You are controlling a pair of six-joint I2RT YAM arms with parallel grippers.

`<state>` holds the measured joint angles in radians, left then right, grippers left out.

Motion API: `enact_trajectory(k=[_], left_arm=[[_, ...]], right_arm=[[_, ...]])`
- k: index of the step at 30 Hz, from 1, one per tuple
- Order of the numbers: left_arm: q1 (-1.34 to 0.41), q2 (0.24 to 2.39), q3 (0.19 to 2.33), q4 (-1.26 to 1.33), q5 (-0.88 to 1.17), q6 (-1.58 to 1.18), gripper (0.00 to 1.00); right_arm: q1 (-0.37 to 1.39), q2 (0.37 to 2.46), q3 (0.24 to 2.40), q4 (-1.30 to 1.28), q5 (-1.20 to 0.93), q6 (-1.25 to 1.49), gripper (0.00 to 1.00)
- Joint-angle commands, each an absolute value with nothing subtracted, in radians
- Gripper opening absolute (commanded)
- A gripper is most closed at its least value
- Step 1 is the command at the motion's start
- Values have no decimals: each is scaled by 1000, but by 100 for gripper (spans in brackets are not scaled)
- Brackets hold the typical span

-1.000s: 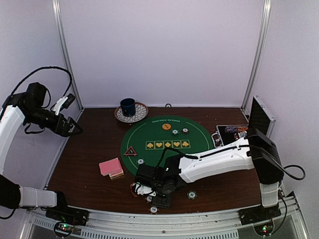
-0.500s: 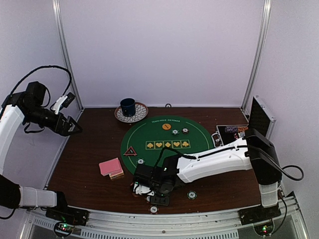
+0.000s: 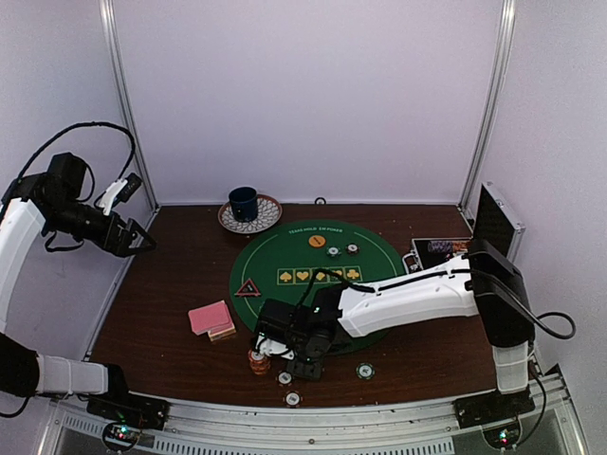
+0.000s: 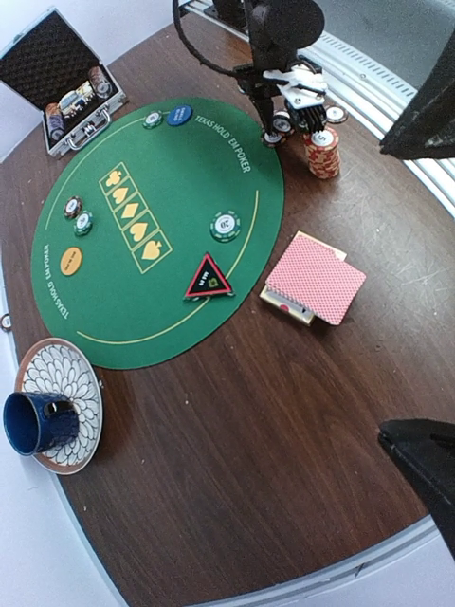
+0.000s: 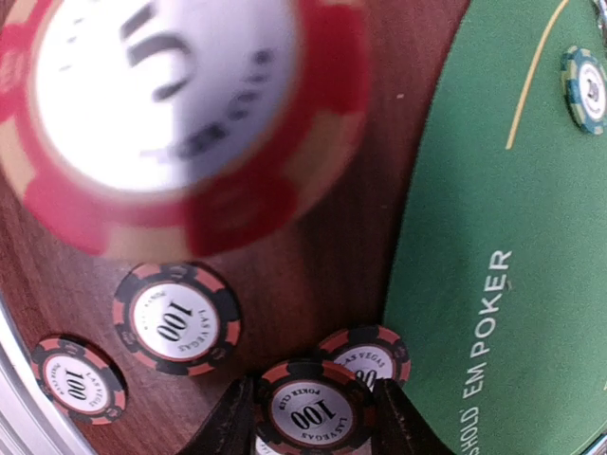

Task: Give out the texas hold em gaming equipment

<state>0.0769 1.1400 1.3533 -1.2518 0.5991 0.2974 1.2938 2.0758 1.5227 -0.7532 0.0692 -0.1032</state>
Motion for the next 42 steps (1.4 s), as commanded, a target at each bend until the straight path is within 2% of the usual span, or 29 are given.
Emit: enact_trajectory(k=[1,8,21,27,28,31,34,36,42], left_arm=[[83,1146,1381,-1251,609,299,98],[83,1149,1385,-1251,608,298,97],[83,1155,1384,-1252,605,302,98],[83,1154,1377,-1256,598,312,98],[83,1152,1375,-1256,598,313,98],[83,1157,1372,-1255,603,313,98],[83,1161,1371,-1256,608,313,98],[83,1160,1374,-1255,609,311,98],[83,1153,1373,-1256,609,310,98]], right_arm=[[1243,2013,1569,-711,110,-72,0],[1137,2041,1661,-655,54,-34,0],[1050,2291,1941,-672,-20,-17,0],[1048,2303,1923,-664,-40,-3,2],[1048,2297,1908,-658,-40,-1,4],[1048,2277,1879,-652,-32,0,20],[1048,2248,1861,-646,-9,0,25],[1046,2213,1841,-652,-7,0,32],[1051,2046,1647,-618,-63,71,58]])
